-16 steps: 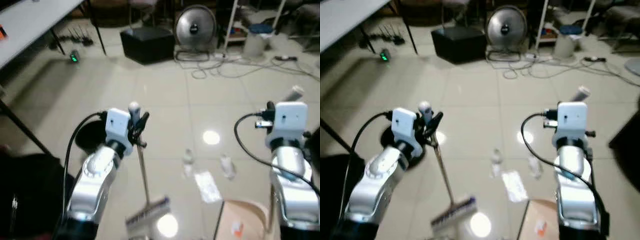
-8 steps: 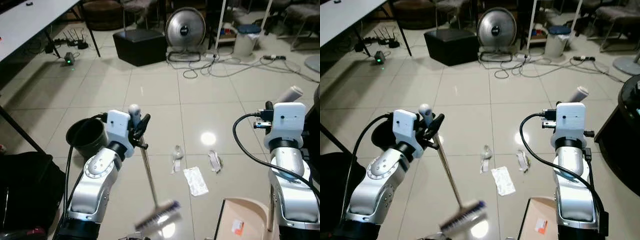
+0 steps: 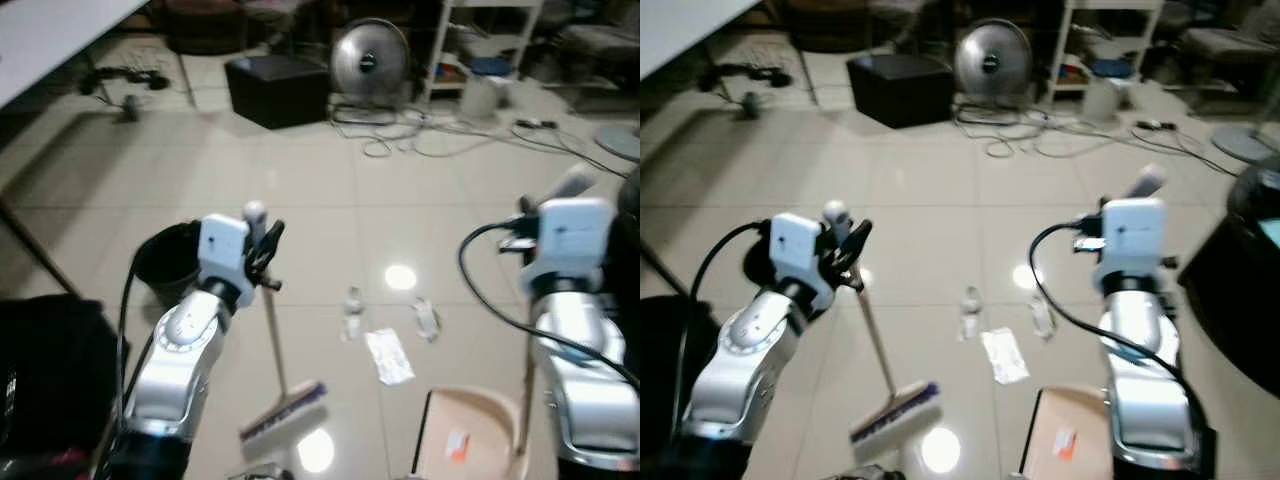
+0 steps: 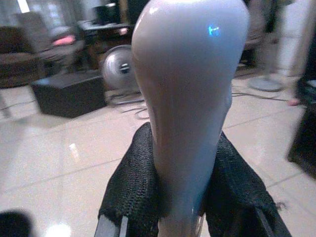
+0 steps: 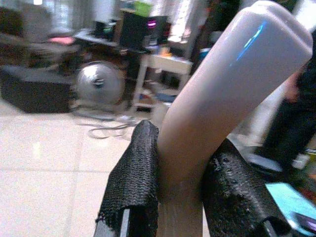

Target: Sweep floor

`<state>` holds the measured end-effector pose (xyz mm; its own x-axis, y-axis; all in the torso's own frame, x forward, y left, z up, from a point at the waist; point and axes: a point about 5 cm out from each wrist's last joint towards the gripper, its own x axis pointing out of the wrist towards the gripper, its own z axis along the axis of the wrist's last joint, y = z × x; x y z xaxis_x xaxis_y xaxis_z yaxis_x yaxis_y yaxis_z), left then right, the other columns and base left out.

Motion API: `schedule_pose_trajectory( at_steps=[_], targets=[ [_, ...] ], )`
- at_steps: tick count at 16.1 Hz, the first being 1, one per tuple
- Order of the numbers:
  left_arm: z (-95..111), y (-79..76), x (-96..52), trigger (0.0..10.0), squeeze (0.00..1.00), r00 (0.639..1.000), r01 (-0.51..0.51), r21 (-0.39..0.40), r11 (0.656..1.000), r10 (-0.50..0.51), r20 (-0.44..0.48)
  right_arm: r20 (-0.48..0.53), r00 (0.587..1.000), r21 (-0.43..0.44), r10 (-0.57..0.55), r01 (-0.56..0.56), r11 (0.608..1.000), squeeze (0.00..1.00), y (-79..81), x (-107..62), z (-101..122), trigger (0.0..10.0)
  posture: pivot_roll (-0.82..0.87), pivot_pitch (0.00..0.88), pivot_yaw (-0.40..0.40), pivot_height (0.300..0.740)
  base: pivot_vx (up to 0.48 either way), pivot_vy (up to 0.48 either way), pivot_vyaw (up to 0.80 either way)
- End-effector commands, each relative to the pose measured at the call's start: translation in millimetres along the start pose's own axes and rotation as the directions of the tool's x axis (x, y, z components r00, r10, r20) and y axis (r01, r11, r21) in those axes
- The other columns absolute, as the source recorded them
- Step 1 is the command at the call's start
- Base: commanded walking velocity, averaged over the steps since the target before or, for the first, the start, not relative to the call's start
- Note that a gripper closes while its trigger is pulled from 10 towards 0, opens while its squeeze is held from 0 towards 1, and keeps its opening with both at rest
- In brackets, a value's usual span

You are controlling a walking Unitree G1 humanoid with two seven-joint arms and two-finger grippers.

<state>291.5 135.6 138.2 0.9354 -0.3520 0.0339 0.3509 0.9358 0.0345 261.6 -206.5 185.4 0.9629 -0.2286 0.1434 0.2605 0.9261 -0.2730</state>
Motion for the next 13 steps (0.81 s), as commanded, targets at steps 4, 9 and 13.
schedule_pose_trajectory(
  at_steps=[4,9,13],
  targets=[
    [28,-7.3,15.5,10.0,0.00,0.991,0.045,0.036,0.998,-0.049,0.127,-0.011,0.999,-0.022,-0.039,0.039,0.999,0.00,-14.1,-6.8,3,10.0,-0.08,0.024,-0.010,0.740,0.137,0.000,-0.40],
    [34,-8.0,15.5,10.0,0.00,0.989,0.010,0.049,0.999,-0.017,0.150,0.003,0.999,-0.029,-0.035,0.035,0.999,0.00,1.4,-7.1,-2,10.0,-0.03,0.023,0.050,0.740,0.316,0.000,0.00],
    [26,-3.1,6.6,10.0,0.00,0.992,-0.015,0.065,0.998,0.007,0.122,0.032,0.999,-0.021,-0.033,0.033,0.999,0.00,4.5,-1.4,-4,10.0,-0.01,0.025,0.069,0.740,0.361,0.000,0.00]
  ],
)
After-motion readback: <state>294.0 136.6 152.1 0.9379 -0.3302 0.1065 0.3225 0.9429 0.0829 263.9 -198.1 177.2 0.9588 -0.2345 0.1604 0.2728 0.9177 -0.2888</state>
